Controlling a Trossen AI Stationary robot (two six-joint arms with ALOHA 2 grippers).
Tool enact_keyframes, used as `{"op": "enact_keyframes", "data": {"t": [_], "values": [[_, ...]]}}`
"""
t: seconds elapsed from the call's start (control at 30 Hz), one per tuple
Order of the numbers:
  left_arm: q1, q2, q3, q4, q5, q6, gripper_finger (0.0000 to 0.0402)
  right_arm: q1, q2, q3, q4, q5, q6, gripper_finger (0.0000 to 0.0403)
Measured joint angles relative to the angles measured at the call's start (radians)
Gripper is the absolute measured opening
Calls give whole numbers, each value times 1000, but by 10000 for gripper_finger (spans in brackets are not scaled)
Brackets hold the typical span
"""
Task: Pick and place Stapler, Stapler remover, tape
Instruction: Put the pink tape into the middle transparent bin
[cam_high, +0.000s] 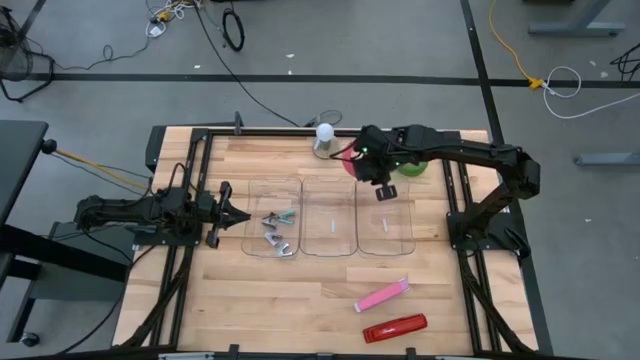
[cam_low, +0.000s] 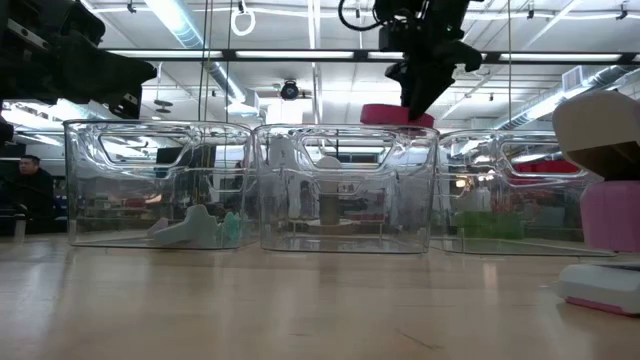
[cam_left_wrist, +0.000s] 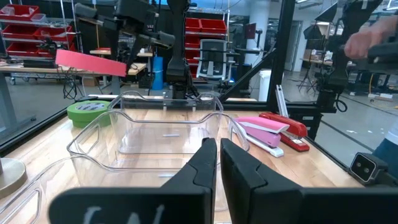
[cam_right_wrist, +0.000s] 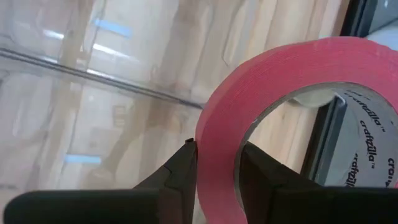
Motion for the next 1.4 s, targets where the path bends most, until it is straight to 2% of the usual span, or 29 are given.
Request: {"op": "enact_keyframes", "data": {"t": [0.2, 0.6, 0.83, 1.27, 1.4], "values": [[0, 0, 0, 0, 0, 0, 25, 42, 47, 51, -6, -2, 52, 95], [0, 0, 0, 0, 0, 0, 25, 91, 261, 364, -104, -51, 52, 95], [0, 0, 0, 0, 0, 0, 25, 132, 366, 488, -140, -53, 52, 95], [0, 0, 0, 0, 0, 0, 25, 169, 413, 513, -156, -55, 78, 95], [0, 0, 0, 0, 0, 0, 25, 170, 412, 482, -165, -103, 79, 95]]}}
